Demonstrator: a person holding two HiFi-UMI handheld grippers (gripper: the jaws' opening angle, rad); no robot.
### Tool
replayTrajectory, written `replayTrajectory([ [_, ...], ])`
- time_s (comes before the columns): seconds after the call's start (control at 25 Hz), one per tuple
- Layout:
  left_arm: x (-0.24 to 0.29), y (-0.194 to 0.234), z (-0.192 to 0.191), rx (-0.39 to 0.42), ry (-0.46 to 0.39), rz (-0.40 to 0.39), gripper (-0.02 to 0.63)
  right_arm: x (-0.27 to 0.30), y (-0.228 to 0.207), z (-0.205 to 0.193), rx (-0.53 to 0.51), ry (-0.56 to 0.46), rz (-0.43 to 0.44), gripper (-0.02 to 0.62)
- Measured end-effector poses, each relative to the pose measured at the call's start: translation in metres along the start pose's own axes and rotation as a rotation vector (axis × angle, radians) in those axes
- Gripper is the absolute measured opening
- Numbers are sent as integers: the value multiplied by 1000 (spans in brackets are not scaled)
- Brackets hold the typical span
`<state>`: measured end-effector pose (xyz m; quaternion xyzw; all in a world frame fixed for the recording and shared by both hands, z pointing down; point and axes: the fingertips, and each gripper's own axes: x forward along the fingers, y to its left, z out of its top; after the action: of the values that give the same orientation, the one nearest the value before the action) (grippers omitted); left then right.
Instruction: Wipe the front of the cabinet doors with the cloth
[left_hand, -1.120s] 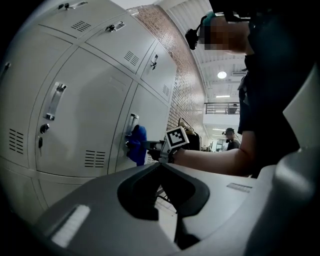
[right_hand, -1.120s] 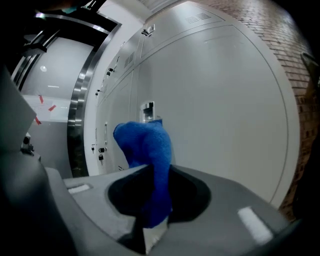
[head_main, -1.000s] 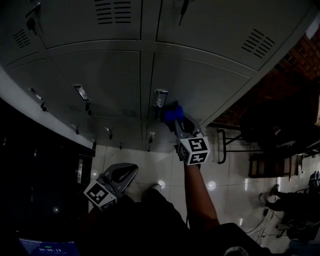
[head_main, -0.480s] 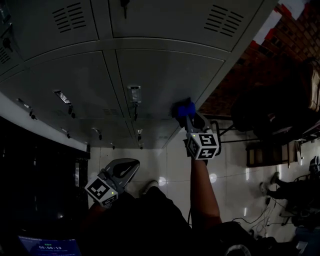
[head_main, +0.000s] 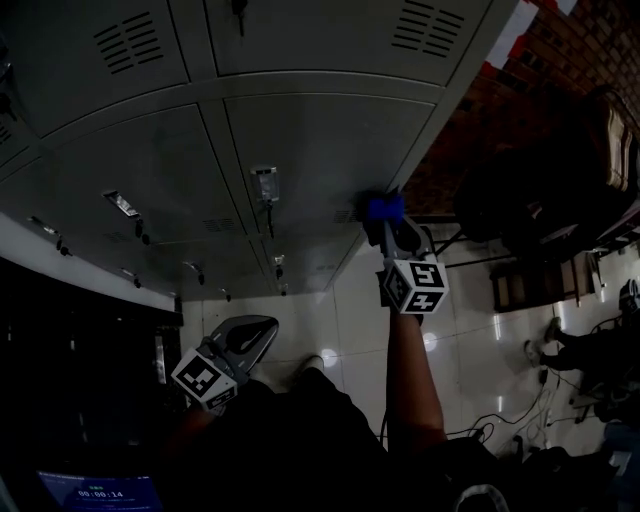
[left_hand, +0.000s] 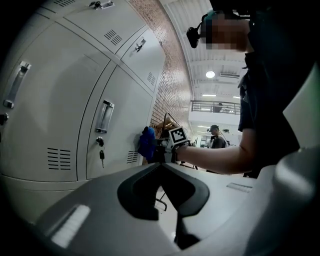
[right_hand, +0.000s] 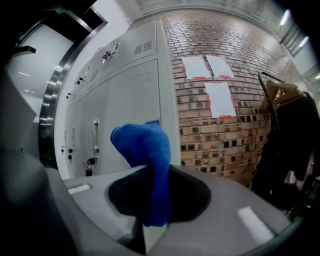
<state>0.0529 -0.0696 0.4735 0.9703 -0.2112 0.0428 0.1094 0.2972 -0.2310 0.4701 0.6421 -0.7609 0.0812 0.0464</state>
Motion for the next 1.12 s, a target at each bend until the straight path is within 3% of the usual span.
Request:
replayTrajectory([
  [0.72, -91, 59, 7, 9, -41, 28, 3, 37, 231, -37, -30, 90, 292, 69],
  [0.88, -100, 60, 3, -7, -30, 35, 5, 51, 253, -52, -35, 128, 321, 69],
  [1.12, -103, 70, -2, -11, -38, 76, 5, 68, 253, -73, -20, 169, 330, 69],
])
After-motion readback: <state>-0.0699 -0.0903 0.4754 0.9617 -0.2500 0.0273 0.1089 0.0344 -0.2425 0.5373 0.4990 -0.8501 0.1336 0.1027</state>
